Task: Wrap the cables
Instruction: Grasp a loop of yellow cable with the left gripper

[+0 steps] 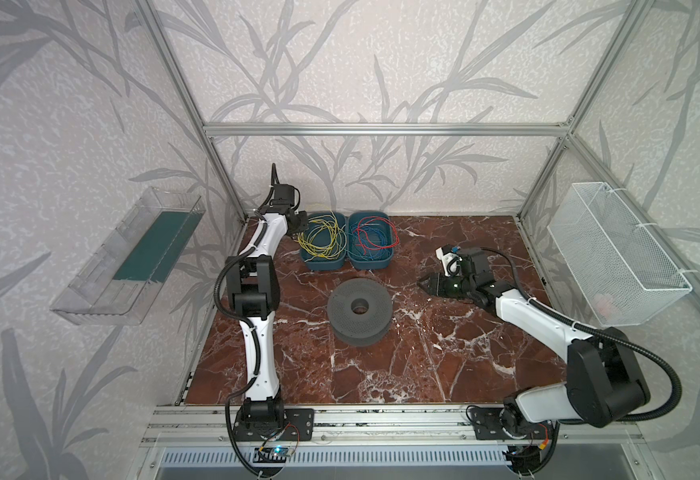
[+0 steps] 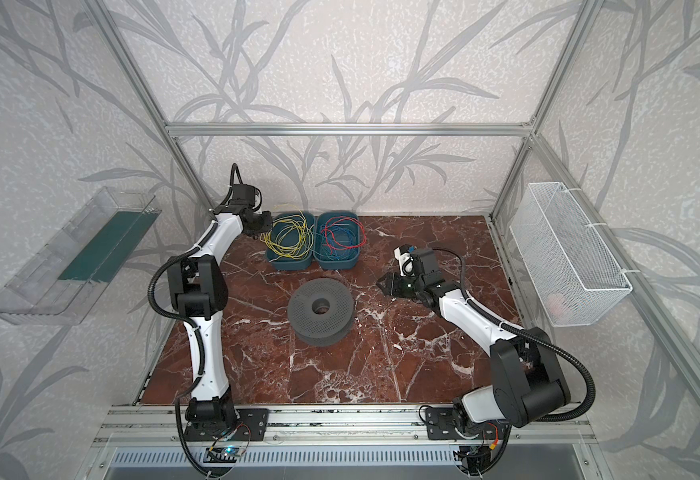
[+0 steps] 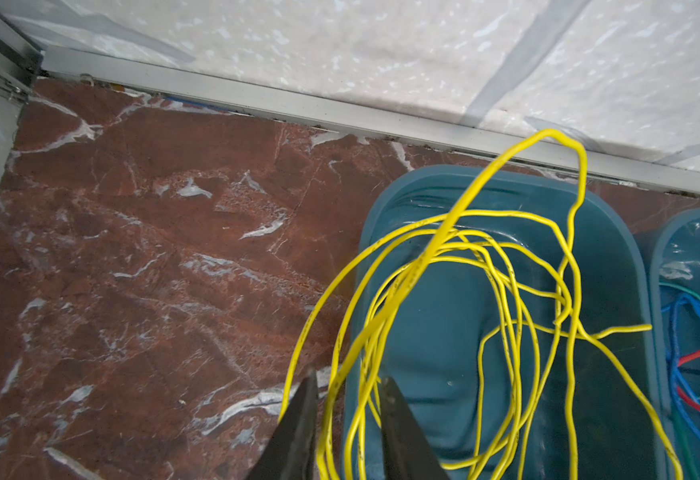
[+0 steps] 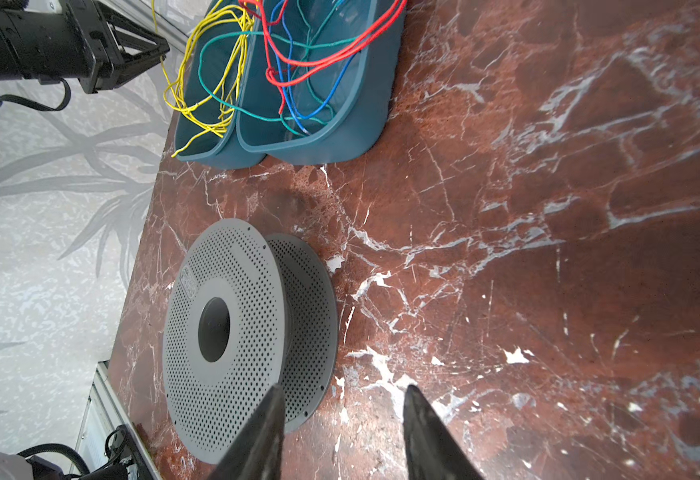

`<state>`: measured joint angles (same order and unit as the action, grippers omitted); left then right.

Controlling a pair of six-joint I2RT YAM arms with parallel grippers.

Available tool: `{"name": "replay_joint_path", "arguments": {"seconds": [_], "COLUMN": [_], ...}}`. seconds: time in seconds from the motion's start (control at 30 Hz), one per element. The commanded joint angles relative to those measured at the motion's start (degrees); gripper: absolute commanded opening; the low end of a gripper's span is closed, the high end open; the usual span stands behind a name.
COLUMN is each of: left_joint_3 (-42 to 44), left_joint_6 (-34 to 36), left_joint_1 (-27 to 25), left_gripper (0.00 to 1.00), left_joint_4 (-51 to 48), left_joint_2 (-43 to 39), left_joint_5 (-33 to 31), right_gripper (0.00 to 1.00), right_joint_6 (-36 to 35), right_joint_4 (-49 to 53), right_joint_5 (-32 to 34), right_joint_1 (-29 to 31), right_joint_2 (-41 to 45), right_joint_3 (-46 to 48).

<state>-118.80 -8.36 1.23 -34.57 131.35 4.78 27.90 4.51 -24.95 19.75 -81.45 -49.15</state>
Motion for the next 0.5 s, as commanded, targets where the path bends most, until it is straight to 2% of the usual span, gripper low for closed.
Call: {"name": "replay_joint_path", "arguments": {"seconds": [0.0,0.13,0.23,0.47], "left_joint_3": [-0.92,-0.65,-0.36,1.41], "left_joint_6": [1.96,2.28,3.64,5.11], "left_joint_1": [0.13,0.15,0.09,0.08], "left_gripper": [0.23,0.21,0.14,0.06], "left_joint_4": [-2.06,-3.21,-3.89,-2.94], "left_joint_2": [-0.12,-0.23,-0.45,-3.10], "left_joint_5": [0.79,-0.40,-1.84,-4.62], "right_gripper": [0.46,0.46,0.46,0.46], "right_joint_6": [-0.65,-2.52,-2.58,-2.54], "right_joint_4": [0.31,1.93,1.83,1.54], "right_joint_5": [-0.01,1.79,2.21,1.58], "right_joint_1": [-0.30,-0.49,-1.07,-1.20], "right_joint_2": [2.08,2.39,3.11,3.18], "right_joint_3": [0.98,0.98,1.60,1.61]}}
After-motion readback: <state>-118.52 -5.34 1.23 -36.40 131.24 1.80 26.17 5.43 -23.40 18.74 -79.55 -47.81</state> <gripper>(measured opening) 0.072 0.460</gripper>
